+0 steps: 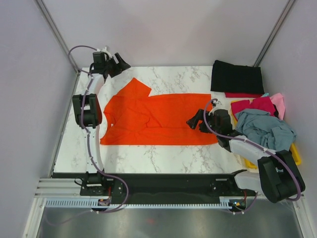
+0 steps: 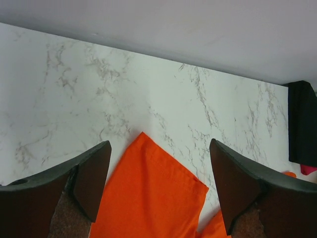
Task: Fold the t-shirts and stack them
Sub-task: Fold the tshirt
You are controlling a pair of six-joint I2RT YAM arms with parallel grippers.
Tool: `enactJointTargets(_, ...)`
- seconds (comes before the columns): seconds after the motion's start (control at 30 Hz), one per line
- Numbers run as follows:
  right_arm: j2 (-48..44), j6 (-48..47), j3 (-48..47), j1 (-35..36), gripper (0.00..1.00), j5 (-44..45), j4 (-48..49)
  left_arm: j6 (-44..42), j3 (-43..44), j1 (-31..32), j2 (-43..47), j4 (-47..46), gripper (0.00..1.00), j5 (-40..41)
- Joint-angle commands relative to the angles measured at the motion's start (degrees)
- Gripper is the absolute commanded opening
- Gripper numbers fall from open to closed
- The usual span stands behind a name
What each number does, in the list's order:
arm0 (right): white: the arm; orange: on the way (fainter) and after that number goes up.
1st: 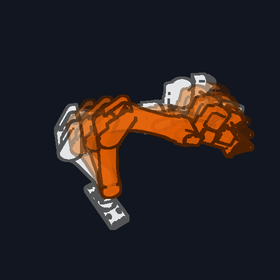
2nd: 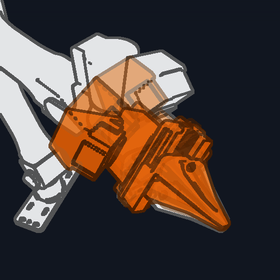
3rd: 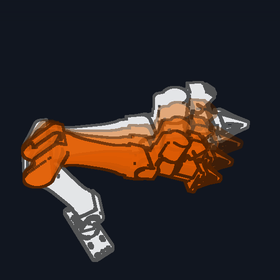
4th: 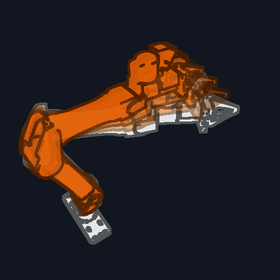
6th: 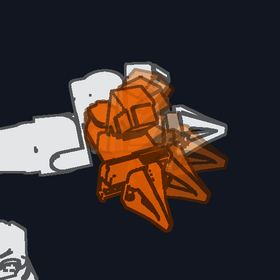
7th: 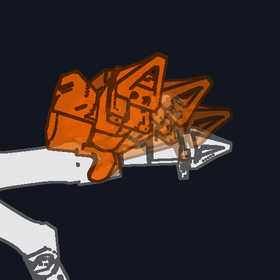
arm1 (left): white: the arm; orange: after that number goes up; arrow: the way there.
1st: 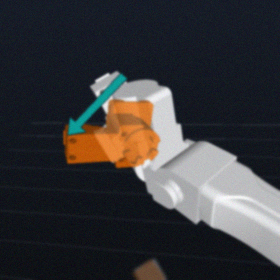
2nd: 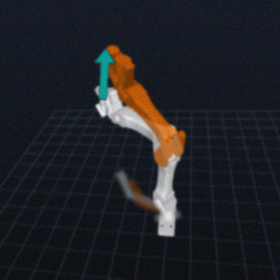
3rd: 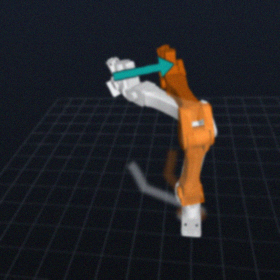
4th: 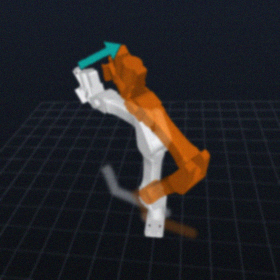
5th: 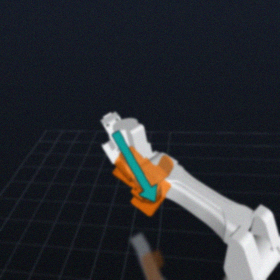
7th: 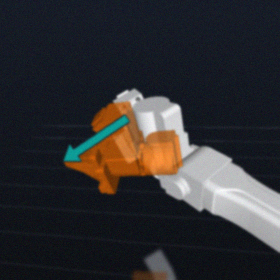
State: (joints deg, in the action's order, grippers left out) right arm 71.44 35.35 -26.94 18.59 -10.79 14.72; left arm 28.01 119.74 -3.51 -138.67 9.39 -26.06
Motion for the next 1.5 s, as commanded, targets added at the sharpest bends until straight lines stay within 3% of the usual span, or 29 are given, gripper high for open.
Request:
enactJointTargets(0.0, -0.8, -1.2, -1.5, 0.5, 0.92, -1.6, 3.5, -2.0, 10.6, 1.2, -4.8, 2.7, 0.88, -1.5)
enactJointTargets(0.13, -2.8, -1.3, 0.2, 0.6, 0.92, -1.2, 2.9, -3.8, 16.5, 5.0, -9.3, 4.2, 0.88, 0.8)
enactJointTargets(0.2, -3.1, -1.1, 0.7, 0.6, 0.93, -1.2, 2.4, -4.5, 18.4, 6.2, -10.6, 8.0, 0.88, 6.7)
enactJointTargets(0.47, -4.3, -1.0, 1.7, 0.6, 0.93, -1.7, 1.5, -5.2, 15.1, 9.9, -10.2, 12.8, 0.76, 21.1)
enactJointTargets(0.67, -4.1, -0.9, 1.9, 0.6, 0.93, -1.8, 1.5, -6.0, 14.7, 12.5, -10.3, 16.5, 0.76, 28.9)
enactJointTargets(1.1, -1.0, -1.2, 1.0, 0.6, 0.93, -2.8, 1.8, -3.1, 20.0, 12.1, -14.0, 20.4, 0.78, 29.4)
enactJointTargets(1.23, 0.4, -1.1, 0.7, 0.6, 0.94, -3.3, 2.2, -1.1, 20.3, 12.0, -14.6, 21.7, 0.74, 27.8)
enactJointTargets(1.33, 1.0, -1.3, 0.5, 0.6, 0.94, -3.6, 2.2, -0.4, 20.5, 12.0, -14.8, 22.1, 0.6, 27.6)
enactJointTargets(1.47, 1.5, -1.2, 0.5, 0.6, 0.94, -3.7, 2.6, 0.3, 21.3, 12.0, -15.7, 22.2, 0.24, 24.8)
